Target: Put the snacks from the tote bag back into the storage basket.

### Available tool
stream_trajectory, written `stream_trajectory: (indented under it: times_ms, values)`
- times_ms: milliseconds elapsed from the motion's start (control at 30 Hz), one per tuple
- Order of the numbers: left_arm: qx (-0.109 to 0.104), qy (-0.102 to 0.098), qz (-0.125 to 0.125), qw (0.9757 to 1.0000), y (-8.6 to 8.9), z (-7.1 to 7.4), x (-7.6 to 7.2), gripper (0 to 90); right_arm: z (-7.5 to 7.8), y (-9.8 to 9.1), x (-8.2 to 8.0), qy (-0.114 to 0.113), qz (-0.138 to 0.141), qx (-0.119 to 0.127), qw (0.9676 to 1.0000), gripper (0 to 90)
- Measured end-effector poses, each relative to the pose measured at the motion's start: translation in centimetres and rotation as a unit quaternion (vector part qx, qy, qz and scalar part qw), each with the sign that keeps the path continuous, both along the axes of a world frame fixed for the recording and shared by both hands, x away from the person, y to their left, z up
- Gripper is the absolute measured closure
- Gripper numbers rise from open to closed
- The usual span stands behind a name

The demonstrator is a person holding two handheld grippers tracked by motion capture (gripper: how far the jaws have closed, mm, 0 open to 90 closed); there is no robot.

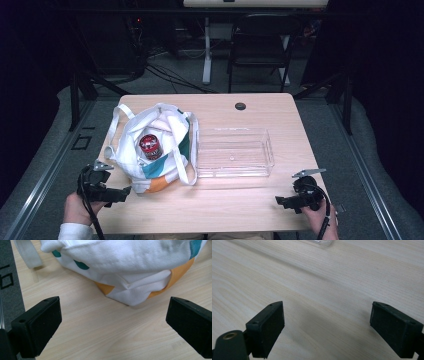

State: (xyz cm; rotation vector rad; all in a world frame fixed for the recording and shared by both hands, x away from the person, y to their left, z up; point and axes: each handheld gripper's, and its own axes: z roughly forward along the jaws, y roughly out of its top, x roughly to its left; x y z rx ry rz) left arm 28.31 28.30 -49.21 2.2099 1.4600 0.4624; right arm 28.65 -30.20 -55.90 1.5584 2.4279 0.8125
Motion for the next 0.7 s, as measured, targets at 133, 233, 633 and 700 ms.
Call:
stream_trajectory:
  times_ms: [133, 233, 633, 700]
  values:
    - [0.000, -0.005, -0.005, 1.0000, -0.2, 0.5, 0.0, 0.4, 0.0, 0.0, 0.0, 0.000, 0.000, 0.000, 1.0000, 11.7]
    - [-0.002, -0.009, -0.004, 0.9999, -0.4, 0.7, 0.1, 0.4, 0.0, 0.0, 0.0, 0.000, 0.000, 0.000, 1.0000, 11.7]
    - [-0.011, -0.023, -0.014, 0.9996, -1.1, 2.4, 0.7, 0.4, 0.0, 0.0, 0.0, 0.000, -0.001, 0.000, 1.0000, 11.7]
    - [-0.015, -0.027, -0.016, 0.9994, -1.3, 2.7, 0.9, 0.4, 0.0, 0.0, 0.0, 0.000, -0.001, 0.000, 1.0000, 11.7]
